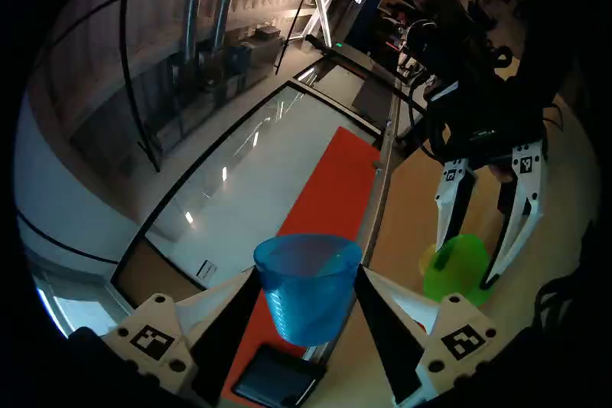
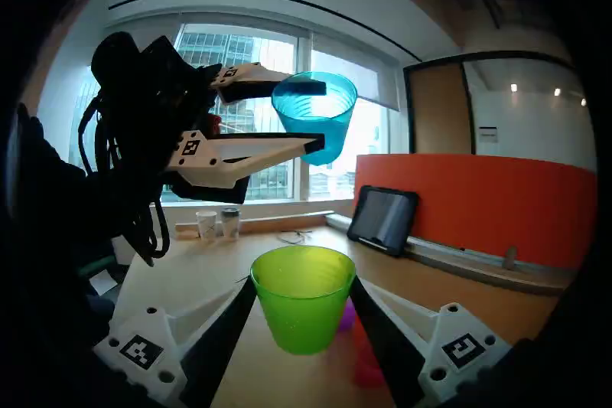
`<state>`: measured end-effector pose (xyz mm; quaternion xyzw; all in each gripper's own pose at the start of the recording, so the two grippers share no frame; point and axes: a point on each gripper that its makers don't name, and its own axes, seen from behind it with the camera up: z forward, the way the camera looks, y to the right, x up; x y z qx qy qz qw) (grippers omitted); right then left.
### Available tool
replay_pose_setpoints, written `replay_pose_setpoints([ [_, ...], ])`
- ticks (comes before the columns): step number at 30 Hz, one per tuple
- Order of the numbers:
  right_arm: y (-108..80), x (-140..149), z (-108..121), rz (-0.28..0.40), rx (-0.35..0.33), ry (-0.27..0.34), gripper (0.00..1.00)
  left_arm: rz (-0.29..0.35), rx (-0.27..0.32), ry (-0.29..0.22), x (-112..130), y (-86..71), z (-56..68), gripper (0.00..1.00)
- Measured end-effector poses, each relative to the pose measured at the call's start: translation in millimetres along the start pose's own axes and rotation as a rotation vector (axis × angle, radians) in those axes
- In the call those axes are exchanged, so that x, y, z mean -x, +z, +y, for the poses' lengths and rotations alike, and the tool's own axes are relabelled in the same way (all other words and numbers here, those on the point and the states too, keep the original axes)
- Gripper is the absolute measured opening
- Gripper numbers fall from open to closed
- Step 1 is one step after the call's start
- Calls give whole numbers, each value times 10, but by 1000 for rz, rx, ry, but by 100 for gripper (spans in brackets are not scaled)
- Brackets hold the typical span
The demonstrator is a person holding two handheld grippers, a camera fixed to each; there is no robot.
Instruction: Pour water
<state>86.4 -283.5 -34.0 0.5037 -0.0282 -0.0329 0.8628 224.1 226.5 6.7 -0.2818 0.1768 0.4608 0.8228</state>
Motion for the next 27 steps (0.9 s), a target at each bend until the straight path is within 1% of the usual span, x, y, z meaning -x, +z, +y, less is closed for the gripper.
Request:
replay_pose_setpoints([
  [8,-12,-7,15,0,1,-2,91,-2,-2,52,-30,7,9,85],
  [17,-3,-28,21,-1,2,-7,91,0,-9,100,-76,23,-15,85],
  [27,2,-49,36,1,2,-12,91,-4,-18,145,-78,2,-85,85],
])
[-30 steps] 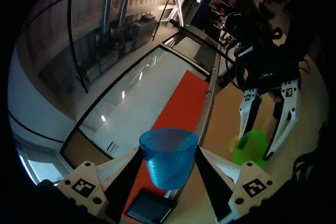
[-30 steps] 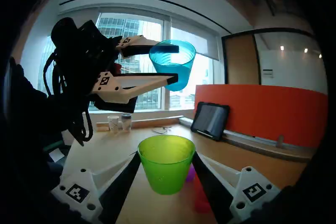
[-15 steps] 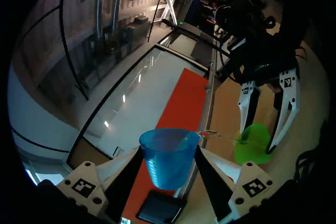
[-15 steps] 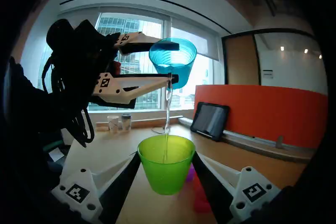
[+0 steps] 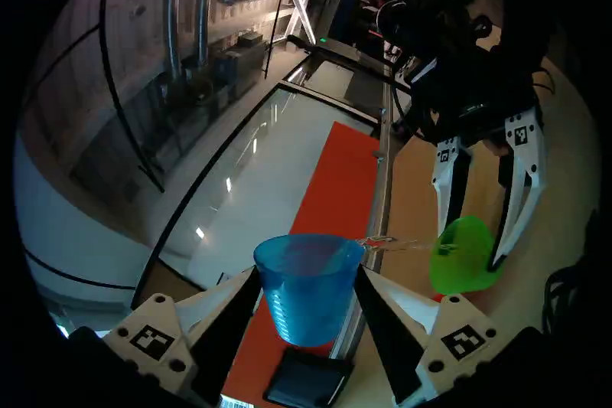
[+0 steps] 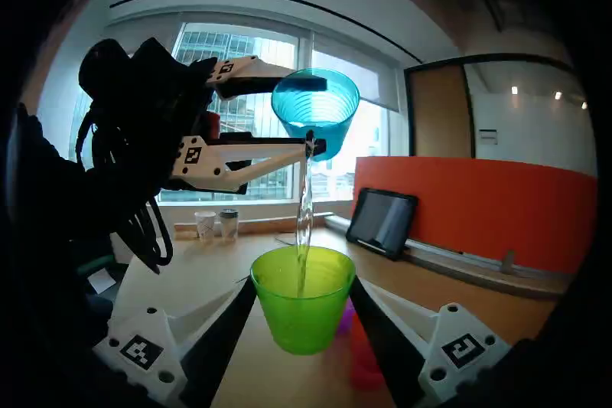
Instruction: Pour water
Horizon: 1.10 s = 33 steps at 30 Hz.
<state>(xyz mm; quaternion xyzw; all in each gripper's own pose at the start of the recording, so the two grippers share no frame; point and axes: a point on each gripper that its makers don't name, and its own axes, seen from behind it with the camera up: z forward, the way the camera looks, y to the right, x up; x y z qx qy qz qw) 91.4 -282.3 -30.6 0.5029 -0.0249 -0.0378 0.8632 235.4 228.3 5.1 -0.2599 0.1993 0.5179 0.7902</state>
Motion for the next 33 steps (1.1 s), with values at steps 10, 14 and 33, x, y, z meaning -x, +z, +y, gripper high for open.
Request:
replay_pose_setpoints([
  [10,17,-42,14,2,-3,-2,91,1,-11,42,-18,-15,-37,85],
  [14,28,-59,12,2,-5,-5,91,3,-18,61,-27,-14,-50,85],
  [33,45,-114,37,3,-3,-19,91,10,-36,151,-103,-18,-168,85],
])
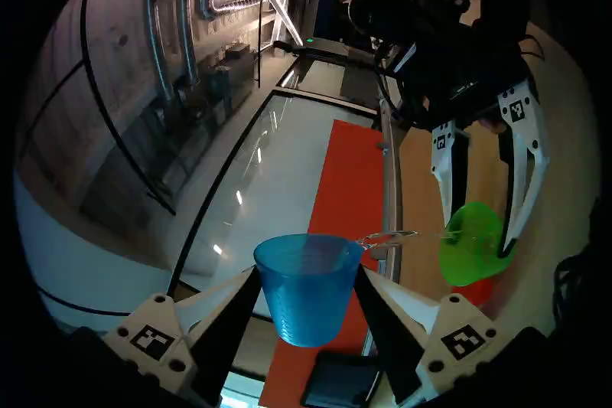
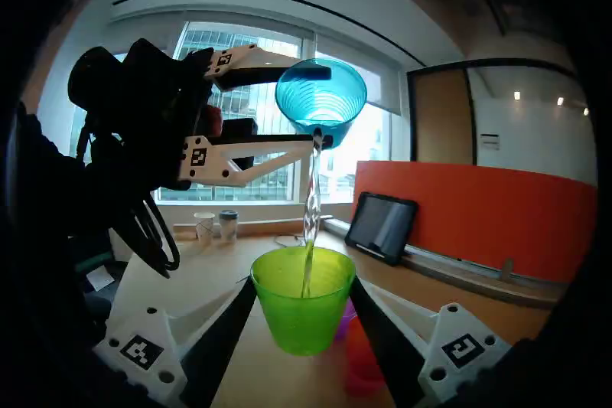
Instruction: Pour water
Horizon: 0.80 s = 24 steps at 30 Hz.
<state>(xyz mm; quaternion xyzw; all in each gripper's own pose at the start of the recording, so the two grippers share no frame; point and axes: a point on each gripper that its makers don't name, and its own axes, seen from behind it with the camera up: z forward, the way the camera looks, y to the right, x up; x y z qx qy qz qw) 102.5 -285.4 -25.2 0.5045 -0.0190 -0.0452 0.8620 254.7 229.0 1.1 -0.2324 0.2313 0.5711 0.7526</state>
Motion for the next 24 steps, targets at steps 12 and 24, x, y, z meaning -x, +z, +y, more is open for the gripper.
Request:
replay_pose_setpoints([
  [12,-10,-45,14,9,7,-4,91,9,-11,48,-42,8,9,85],
  [24,-36,-90,21,20,10,-5,91,18,-19,109,-73,45,-4,85],
])
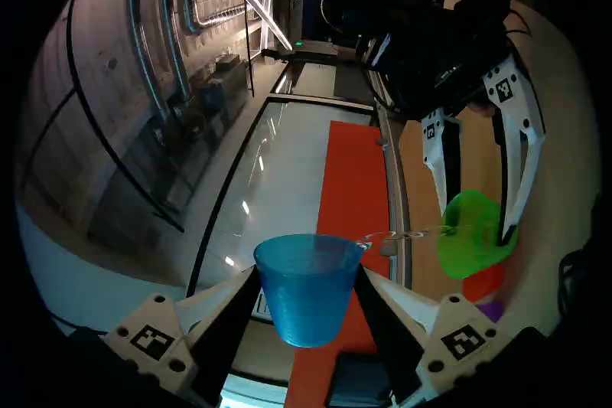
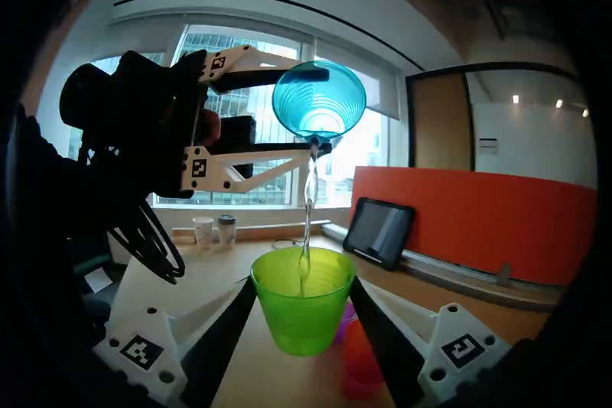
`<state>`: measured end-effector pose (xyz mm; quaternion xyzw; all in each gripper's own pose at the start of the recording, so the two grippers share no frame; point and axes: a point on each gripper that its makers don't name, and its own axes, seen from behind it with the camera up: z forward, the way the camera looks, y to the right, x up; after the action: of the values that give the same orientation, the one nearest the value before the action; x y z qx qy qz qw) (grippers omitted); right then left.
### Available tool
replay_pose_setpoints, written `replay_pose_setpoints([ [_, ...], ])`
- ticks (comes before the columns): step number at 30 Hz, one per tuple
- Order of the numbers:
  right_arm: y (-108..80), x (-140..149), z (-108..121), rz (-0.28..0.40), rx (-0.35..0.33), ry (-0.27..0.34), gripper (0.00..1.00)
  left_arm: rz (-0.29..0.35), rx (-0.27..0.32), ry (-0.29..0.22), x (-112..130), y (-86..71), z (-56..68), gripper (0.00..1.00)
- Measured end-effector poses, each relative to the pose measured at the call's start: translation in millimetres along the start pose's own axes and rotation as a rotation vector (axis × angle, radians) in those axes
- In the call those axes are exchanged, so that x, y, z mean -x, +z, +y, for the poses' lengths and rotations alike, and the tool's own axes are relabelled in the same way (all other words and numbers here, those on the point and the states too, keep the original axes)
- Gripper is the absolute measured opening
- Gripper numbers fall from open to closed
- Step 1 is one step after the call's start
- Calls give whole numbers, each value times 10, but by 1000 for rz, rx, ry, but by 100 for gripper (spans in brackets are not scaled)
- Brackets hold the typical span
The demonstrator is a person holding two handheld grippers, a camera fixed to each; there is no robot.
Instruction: Pour water
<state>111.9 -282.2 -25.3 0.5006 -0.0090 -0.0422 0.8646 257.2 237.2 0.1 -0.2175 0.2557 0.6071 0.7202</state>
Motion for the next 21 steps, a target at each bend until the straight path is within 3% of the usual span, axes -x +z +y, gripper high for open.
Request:
replay_pose_setpoints([
  [21,-53,-25,54,16,12,8,91,12,-22,142,-105,0,-14,85],
])
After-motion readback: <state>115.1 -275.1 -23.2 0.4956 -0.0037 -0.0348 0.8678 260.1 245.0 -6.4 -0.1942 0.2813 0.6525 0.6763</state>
